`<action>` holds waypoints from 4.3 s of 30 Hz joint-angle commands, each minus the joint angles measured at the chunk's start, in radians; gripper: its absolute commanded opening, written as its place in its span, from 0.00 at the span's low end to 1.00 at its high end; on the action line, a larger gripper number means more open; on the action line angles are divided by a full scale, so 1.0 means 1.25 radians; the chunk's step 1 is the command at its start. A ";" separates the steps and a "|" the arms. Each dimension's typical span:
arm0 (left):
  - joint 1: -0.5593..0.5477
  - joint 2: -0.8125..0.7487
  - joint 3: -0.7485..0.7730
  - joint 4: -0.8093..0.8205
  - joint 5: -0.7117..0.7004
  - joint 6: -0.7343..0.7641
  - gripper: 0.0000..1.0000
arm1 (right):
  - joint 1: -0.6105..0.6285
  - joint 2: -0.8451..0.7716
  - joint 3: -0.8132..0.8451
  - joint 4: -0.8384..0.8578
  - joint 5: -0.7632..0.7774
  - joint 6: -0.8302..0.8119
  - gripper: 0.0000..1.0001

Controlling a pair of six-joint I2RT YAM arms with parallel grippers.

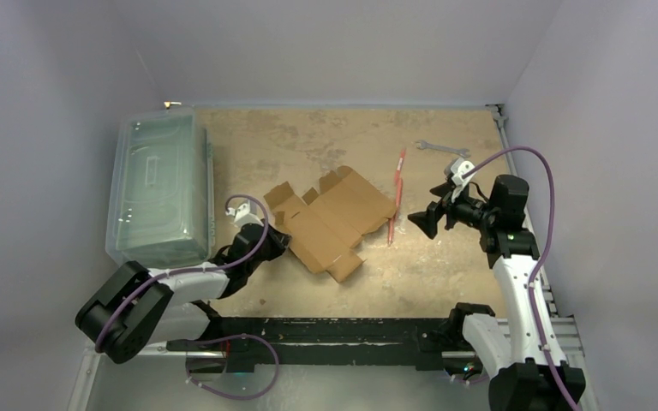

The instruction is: Fold the paper box

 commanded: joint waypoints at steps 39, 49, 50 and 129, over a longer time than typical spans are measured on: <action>0.001 -0.339 0.047 0.130 0.174 0.645 0.00 | 0.109 0.498 0.151 0.303 -0.143 -0.075 0.91; 0.001 -0.358 0.010 0.157 0.174 0.619 0.00 | 0.109 0.538 0.101 0.369 -0.205 -0.065 0.81; 0.001 -0.360 0.008 0.159 0.174 0.617 0.00 | 0.113 0.547 0.107 0.371 -0.210 -0.060 0.79; 0.001 -0.210 -0.161 0.537 0.206 0.626 0.00 | 0.142 0.515 0.155 0.284 -0.302 -0.138 0.24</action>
